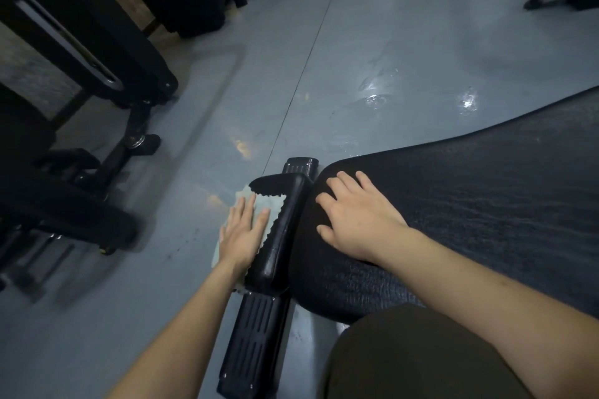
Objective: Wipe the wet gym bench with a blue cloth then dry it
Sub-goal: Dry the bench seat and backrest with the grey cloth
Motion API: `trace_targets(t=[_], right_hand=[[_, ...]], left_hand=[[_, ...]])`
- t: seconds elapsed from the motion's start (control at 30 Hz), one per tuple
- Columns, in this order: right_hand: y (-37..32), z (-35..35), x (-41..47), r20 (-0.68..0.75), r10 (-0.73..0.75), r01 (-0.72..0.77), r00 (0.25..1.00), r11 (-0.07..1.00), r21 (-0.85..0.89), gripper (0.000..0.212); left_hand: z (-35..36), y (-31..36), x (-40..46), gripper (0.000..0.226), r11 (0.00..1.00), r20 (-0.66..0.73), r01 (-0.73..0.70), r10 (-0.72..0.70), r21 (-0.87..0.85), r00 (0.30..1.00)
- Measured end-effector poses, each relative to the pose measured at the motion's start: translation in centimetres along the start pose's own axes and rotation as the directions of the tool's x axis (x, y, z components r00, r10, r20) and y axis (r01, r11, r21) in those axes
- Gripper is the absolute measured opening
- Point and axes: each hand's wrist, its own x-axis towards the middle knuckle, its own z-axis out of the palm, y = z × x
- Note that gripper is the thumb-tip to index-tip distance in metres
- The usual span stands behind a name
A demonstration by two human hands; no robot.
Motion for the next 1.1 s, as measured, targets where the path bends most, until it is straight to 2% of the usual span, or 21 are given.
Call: trace_targets(t=[0.2, 0.33, 0.57, 0.83, 1.1], right_hand=[[0.0, 0.0, -0.1, 0.016, 0.008, -0.008, 1.000, 1.000, -0.007, 0.057], [-0.2, 0.1, 0.0, 0.013, 0.012, -0.012, 1.000, 1.000, -0.018, 0.057], [-0.3, 0.3, 0.1, 0.004, 0.016, -0.015, 1.000, 0.999, -0.045, 0.056], [-0.4, 0.3, 0.0, -0.010, 0.016, -0.017, 1.000, 0.998, -0.064, 0.056], [-0.3, 0.3, 0.1, -0.021, 0.007, -0.008, 1.000, 0.997, -0.077, 0.056]], left_hand=[[1.0, -0.4, -5.1, 0.063, 0.999, -0.018, -0.023, 0.023, -0.027, 1.000], [1.2, 0.2, -5.6, 0.059, 0.999, -0.011, -0.037, 0.037, 0.015, 0.999], [0.9, 2.4, -1.9, 0.062, 0.991, 0.050, -0.130, 0.128, 0.037, 0.991], [0.3, 5.3, 5.0, 0.059, 0.993, 0.059, -0.118, 0.116, 0.023, 0.991], [0.5, 4.8, 3.1, 0.064, 0.986, 0.038, -0.162, 0.161, 0.035, 0.986]])
